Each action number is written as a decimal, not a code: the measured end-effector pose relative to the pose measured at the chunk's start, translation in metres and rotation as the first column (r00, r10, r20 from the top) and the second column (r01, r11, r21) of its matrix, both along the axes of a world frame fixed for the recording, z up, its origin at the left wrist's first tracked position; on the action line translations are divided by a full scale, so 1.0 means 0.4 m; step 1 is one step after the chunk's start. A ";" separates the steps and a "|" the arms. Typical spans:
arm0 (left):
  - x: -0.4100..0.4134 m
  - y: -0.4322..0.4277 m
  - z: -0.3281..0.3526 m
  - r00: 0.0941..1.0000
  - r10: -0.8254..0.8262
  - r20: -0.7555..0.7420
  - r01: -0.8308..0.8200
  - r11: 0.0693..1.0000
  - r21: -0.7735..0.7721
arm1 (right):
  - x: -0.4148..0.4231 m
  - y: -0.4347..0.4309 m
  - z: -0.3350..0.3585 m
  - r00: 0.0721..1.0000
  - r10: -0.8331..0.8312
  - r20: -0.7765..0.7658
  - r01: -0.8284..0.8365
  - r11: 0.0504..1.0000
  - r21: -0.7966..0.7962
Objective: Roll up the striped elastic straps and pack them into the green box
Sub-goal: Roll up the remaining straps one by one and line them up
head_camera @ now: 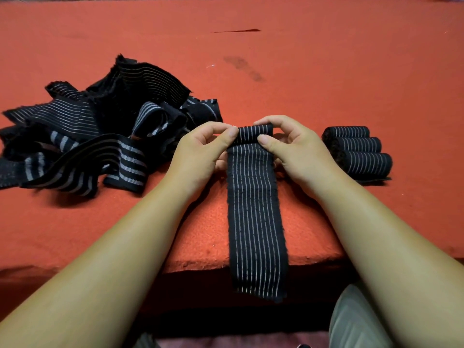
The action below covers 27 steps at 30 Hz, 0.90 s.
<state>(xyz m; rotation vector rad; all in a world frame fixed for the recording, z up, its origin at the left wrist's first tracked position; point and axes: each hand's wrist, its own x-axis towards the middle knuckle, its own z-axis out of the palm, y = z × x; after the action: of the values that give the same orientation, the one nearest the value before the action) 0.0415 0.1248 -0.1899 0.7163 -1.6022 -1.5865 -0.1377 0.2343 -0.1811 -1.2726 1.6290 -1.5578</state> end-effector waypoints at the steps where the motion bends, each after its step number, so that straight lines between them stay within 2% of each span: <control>1: 0.000 -0.001 -0.002 1.000 0.002 0.000 -0.002 1.000 -0.007 | -0.001 -0.001 -0.002 0.999 0.016 0.034 -0.016 1.000 0.000; 5: 0.001 -0.004 -0.004 0.999 0.025 -0.028 -0.025 0.999 -0.029 | 0.000 -0.004 -0.001 0.983 0.056 0.173 -0.061 0.998 0.025; 9: -0.001 0.000 -0.005 0.999 0.037 -0.027 -0.038 0.998 -0.050 | 0.001 -0.008 -0.005 0.987 0.013 0.158 -0.017 1.000 0.026; 13: -0.005 -0.001 -0.007 0.998 0.059 -0.001 -0.059 0.996 -0.064 | 0.005 -0.006 0.000 0.967 0.044 0.250 -0.045 0.999 -0.002; 18: -0.008 0.005 -0.005 1.000 -0.002 -0.026 0.004 0.998 0.066 | 0.005 -0.003 0.008 0.936 0.051 0.348 -0.044 0.999 -0.029; 23: -0.005 0.011 -0.003 0.999 -0.042 -0.013 0.043 0.995 0.093 | 0.003 -0.002 0.013 0.902 0.081 0.424 -0.057 0.996 -0.069; 27: -0.007 0.014 -0.002 1.000 0.024 -0.007 -0.023 0.997 0.072 | 0.003 -0.005 0.016 0.903 0.053 0.426 -0.032 0.998 -0.057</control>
<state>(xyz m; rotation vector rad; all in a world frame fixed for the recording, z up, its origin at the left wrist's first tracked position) 0.0385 0.1305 -0.1908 0.7631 -1.5327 -1.6347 -0.1366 0.2323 -0.1749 -0.8965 1.2812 -1.7120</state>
